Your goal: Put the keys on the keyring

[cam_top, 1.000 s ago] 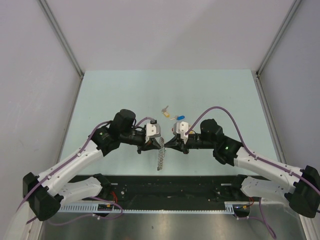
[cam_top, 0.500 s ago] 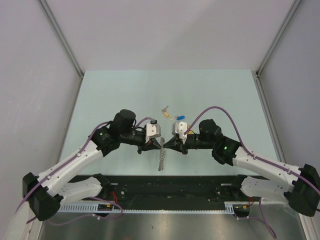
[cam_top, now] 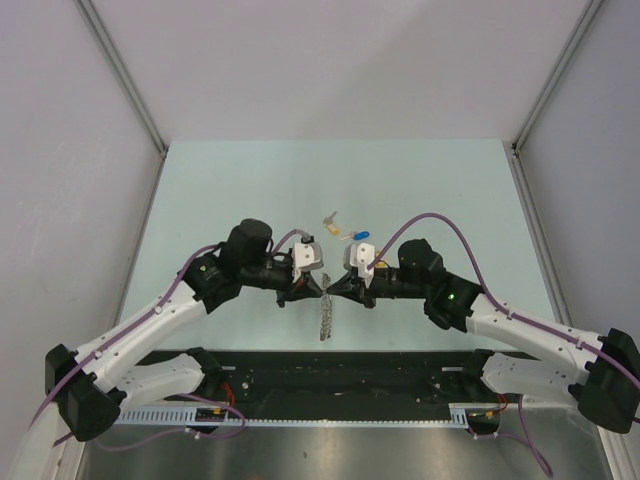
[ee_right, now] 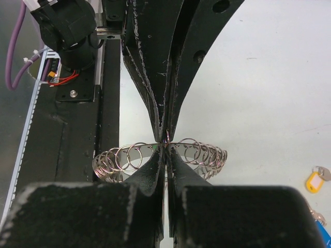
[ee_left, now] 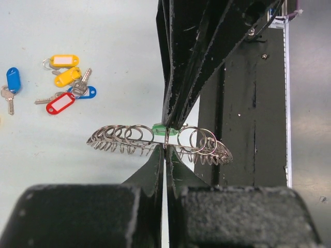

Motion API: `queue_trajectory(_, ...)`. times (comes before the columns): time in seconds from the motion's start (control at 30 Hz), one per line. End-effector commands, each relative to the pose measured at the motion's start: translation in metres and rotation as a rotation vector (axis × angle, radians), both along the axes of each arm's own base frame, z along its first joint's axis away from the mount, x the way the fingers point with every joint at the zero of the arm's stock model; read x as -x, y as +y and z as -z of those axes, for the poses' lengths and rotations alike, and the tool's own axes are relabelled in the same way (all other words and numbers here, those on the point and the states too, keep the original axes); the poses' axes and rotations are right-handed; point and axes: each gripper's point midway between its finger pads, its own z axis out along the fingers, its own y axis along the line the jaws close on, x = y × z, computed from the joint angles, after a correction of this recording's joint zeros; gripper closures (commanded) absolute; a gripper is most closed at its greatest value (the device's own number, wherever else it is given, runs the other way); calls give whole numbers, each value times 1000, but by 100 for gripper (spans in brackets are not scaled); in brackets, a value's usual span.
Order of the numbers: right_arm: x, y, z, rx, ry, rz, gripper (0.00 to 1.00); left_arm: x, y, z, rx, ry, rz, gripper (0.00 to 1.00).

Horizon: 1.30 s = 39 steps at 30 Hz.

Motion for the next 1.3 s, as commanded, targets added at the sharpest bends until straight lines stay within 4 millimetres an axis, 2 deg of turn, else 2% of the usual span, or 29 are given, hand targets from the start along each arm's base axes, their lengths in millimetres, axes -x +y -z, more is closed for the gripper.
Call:
queue_trajectory(0.0, 3, 3, -22, -51, -62, -8, 100, -9, -12, -24, 71, -26, -33, 100)
queue_trajectory(0.5, 4, 7, -16, -17, -119, 9, 100, -14, -9, -18, 35, 58, -126, 100)
queue_trajectory(0.9, 0, 10, -2, 42, -161, 45, 100, -22, -10, -25, 72, 129, -234, 99)
queue_trajectory(1.27, -1, 11, 1, 54, -167, 61, 93, -24, -5, -29, 95, 96, -250, 100)
